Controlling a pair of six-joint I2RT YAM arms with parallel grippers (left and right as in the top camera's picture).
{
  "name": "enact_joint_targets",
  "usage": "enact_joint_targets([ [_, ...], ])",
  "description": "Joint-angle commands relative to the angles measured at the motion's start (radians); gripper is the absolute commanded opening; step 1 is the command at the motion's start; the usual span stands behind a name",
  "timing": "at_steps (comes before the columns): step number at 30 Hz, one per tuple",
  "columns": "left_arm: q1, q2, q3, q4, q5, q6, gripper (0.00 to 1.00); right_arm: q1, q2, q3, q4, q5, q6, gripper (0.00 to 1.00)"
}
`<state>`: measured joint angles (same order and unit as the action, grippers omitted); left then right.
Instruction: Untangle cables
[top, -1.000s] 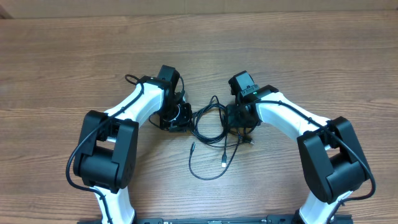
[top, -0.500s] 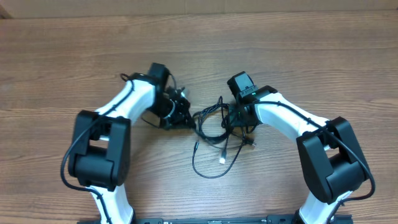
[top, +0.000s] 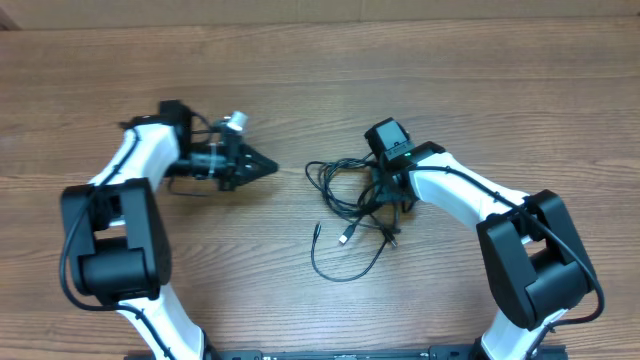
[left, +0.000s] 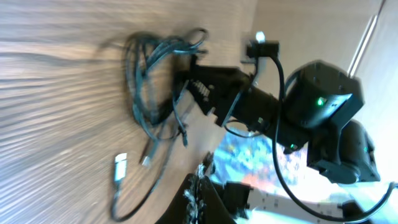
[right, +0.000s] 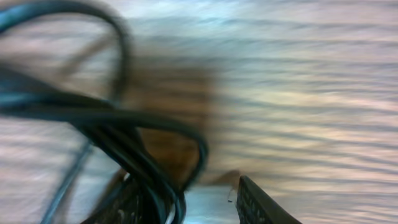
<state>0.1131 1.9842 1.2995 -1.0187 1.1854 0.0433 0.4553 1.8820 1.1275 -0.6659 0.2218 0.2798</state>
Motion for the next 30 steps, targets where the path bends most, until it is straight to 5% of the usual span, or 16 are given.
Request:
enact_joint_targets([
  [1,0.044,-0.015,0.020,-0.007,-0.158,-0.061,0.04,-0.013,0.000,-0.023,0.008,0.134,-0.027,0.44],
  [10,-0.047,-0.015,0.019,0.002,-0.429,-0.197,0.39,-0.013,0.000,-0.023,0.075,-0.053,-0.027,0.47],
  [30,-0.499,-0.015,0.019,0.320,-0.876,-0.644,0.40,-0.013,-0.025,0.149,-0.082,-0.246,-0.026,0.52],
])
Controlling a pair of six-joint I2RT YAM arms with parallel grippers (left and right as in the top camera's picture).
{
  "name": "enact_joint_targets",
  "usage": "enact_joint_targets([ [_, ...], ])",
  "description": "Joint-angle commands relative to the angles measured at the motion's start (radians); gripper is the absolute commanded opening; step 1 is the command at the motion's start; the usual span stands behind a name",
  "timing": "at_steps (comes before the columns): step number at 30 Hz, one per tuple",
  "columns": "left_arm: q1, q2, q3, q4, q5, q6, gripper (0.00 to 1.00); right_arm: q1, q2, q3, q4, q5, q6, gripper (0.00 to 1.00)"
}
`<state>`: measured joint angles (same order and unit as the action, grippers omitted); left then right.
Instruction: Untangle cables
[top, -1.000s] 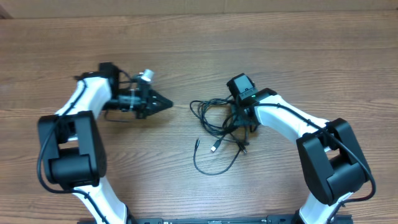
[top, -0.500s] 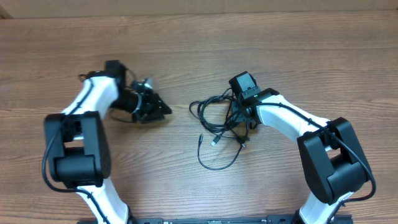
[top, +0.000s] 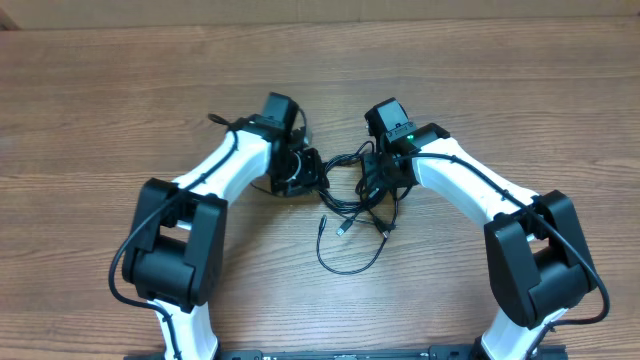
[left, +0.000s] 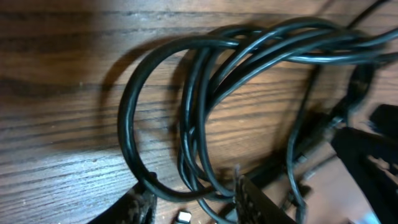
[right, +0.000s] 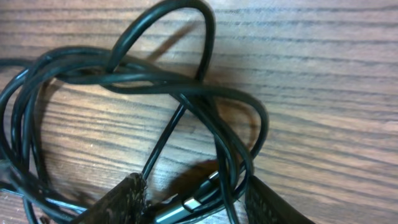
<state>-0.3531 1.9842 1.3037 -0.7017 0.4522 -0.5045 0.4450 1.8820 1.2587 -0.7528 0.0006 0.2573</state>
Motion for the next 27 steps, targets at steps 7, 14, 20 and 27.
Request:
enact_joint_targets([
  [7,-0.059,-0.015,0.014,-0.005,-0.250,-0.094,0.12,-0.003,-0.025,0.017,0.018,0.033,-0.003,0.52],
  [14,-0.022,-0.015,0.014,-0.031,-0.248,-0.047,0.04,-0.003,-0.023,0.010,0.038,0.042,-0.004,0.52],
  [20,-0.012,-0.015,0.014,-0.045,-0.193,0.009,0.05,-0.003,-0.023,0.010,0.040,-0.058,-0.005,0.56],
  [27,-0.014,-0.015,0.014,-0.044,-0.192,0.010,0.04,-0.001,-0.023,-0.013,0.038,-0.103,-0.004,0.56],
])
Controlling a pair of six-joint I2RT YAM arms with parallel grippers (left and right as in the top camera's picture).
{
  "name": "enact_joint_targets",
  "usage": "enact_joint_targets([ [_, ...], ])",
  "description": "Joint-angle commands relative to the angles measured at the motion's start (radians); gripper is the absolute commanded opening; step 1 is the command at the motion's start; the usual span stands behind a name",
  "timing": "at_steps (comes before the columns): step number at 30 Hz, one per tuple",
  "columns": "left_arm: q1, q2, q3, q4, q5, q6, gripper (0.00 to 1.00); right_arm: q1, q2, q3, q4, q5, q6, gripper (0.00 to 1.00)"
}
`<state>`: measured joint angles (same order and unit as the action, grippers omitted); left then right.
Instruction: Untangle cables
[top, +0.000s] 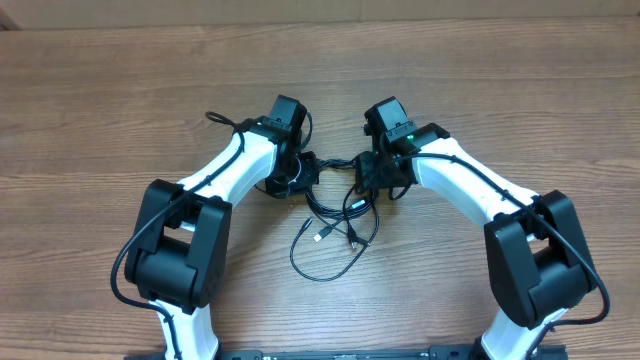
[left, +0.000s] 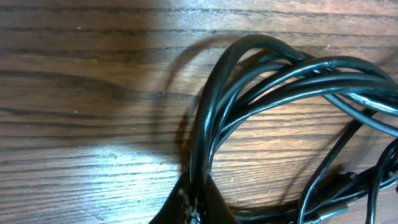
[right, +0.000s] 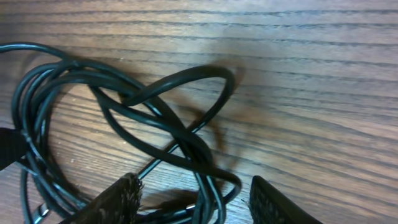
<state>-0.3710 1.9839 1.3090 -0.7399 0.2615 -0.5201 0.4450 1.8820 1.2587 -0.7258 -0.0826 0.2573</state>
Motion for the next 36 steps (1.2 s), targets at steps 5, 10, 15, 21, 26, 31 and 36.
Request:
enact_joint_targets([
  [5,0.004,-0.015,0.009,-0.006,0.001,0.026,0.04,-0.001,-0.023,-0.100,0.098,0.064,0.004,0.54],
  [10,0.004,-0.015,0.010,-0.003,0.013,0.027,0.04,-0.001,-0.023,-0.194,0.203,0.147,0.008,0.32],
  [15,0.060,-0.017,0.055,-0.036,0.275,0.174,0.04,-0.001,-0.023,-0.227,0.225,0.172,0.006,0.04],
  [21,0.178,-0.017,0.101,-0.080,0.593,0.268,0.04,-0.001,-0.023,-0.227,0.228,0.172,0.003,0.04],
  [26,0.259,-0.017,0.100,-0.111,0.674,0.292,0.04,-0.001,-0.023,-0.227,0.227,0.172,-0.002,0.04],
  [31,0.344,-0.017,0.100,-0.153,0.813,0.388,0.04,-0.001,-0.023,-0.227,0.228,0.172,-0.005,0.04],
  [36,0.446,-0.016,0.100,-0.154,0.813,0.394,0.04,-0.001,-0.023,-0.227,0.227,0.174,-0.033,0.04],
])
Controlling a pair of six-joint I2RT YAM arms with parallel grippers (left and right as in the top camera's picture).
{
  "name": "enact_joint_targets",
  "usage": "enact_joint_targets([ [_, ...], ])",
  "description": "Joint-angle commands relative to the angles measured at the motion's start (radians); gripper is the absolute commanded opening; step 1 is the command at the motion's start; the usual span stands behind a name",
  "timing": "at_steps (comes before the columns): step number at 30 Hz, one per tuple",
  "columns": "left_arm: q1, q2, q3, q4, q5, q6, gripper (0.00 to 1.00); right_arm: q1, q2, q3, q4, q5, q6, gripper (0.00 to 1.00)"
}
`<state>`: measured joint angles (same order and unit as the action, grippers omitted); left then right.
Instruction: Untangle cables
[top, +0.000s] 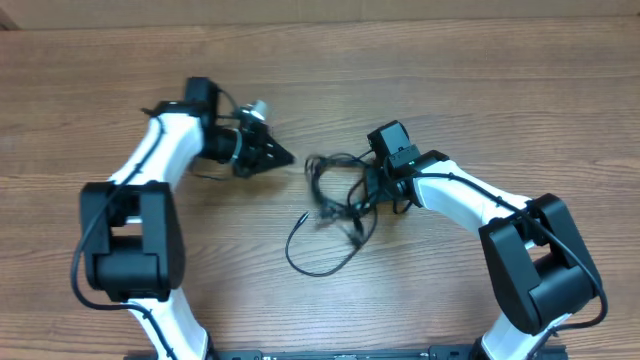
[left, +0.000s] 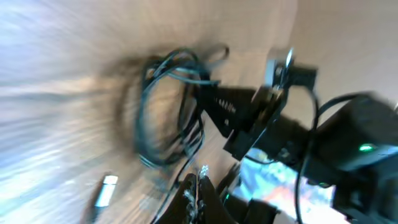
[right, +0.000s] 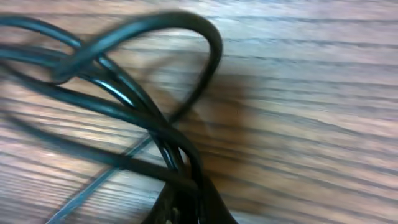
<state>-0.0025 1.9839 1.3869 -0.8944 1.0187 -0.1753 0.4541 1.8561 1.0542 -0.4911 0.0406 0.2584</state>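
Observation:
A tangle of thin black cables (top: 335, 185) lies mid-table, with one loose end curling toward the front (top: 315, 262). My right gripper (top: 372, 192) is shut on the strands at the bundle's right side; in the right wrist view the cable loops (right: 124, 93) run down into the closed right gripper (right: 186, 200). My left gripper (top: 288, 157) sits left of the bundle, shut and apart from it. The left wrist view shows the bundle (left: 168, 109) ahead of the shut left gripper (left: 200, 185), and a silver USB plug (left: 107, 188) on the wood.
The wooden table (top: 470, 70) runs to its far edge at the top of the overhead view. Both white arm bases stand at the near edge. The right arm (left: 292, 130) fills the far side of the left wrist view.
My left gripper, then shut on the bundle's left loops, is now off the cables and back to the left, shut and empty. The right gripper, then open around strands, is now shut on them.
First my left gripper was shut at the left, away from the tangle, with the right open over it. Then the left was open at the left loops, then shut on them with the tangle shifted left. Now the left is off the cables and the right grips them.

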Motion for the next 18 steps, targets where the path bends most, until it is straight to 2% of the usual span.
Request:
enact_joint_targets([
  [1,0.089,-0.016,0.023,0.000,0.055,0.050,0.04,-0.010,0.003,-0.023,-0.007,0.053,-0.043,0.04],
  [5,0.149,-0.016,0.023,-0.035,-0.010,0.060,0.04,-0.010,0.003,-0.023,0.000,0.071,-0.059,0.04],
  [10,0.129,-0.016,0.022,-0.088,-0.166,0.060,0.05,-0.010,0.003,-0.017,0.038,0.043,-0.058,0.04],
  [14,0.079,-0.016,0.023,-0.097,-0.270,0.055,0.18,-0.012,-0.013,0.050,-0.006,-0.039,-0.058,0.04],
  [16,0.047,-0.016,0.023,-0.095,-0.320,0.038,0.21,-0.012,-0.029,0.090,-0.034,-0.095,-0.058,0.04],
  [18,0.010,-0.016,0.023,-0.092,-0.369,0.028,0.23,-0.012,-0.047,0.134,-0.077,-0.123,-0.058,0.09],
])
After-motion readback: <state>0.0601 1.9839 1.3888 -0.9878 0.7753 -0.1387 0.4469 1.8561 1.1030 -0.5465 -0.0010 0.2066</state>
